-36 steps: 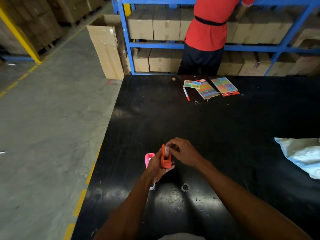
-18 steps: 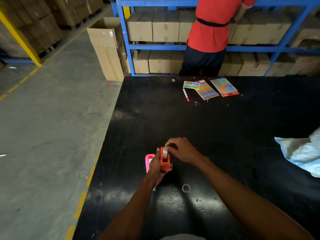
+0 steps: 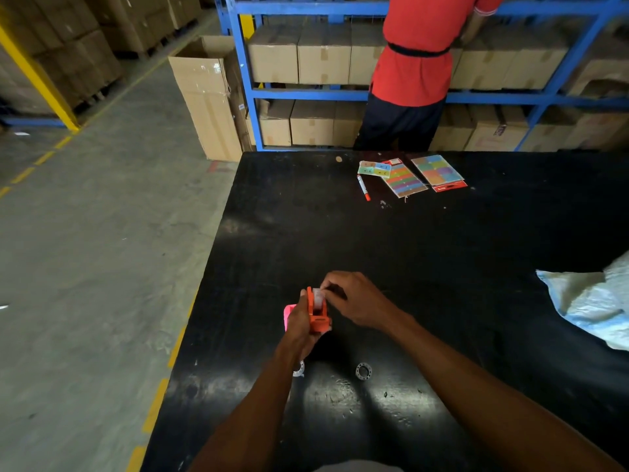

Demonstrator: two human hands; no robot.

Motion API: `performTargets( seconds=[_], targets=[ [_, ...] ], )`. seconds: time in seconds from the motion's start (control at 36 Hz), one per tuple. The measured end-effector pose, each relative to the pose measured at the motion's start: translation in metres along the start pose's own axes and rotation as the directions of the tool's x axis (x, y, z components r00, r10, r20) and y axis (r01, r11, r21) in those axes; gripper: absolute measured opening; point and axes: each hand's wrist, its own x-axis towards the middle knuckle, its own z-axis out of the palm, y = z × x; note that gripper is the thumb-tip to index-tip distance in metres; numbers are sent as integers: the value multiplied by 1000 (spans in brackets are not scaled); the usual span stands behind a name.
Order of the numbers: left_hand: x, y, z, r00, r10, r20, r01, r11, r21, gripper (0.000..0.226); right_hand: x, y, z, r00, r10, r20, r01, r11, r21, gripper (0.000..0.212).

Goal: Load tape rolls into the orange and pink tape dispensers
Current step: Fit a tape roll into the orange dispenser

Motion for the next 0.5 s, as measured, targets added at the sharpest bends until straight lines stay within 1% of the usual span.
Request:
performTargets(
  seconds=[0.11,0.22,0.39,0.5],
  targets=[
    [1,4,3,1000,4,17,-3,998,-57,41,-14,-5,9,998,-47,-30,47,999,-4,3],
    [0,8,2,999,-28,-20,25,994,-105,40,-31,-11,18,997,-79,-16,78,997,-29,6],
    [-1,8,3,997,-26,-77,19,996,-90,37,-47,-16,22,998,-64,13,64,997,-46,11],
    [0,6,3,999,-18,-35,14,995,-102,36,-51,-16,26,998,-56,23,58,995,-82,17]
  ],
)
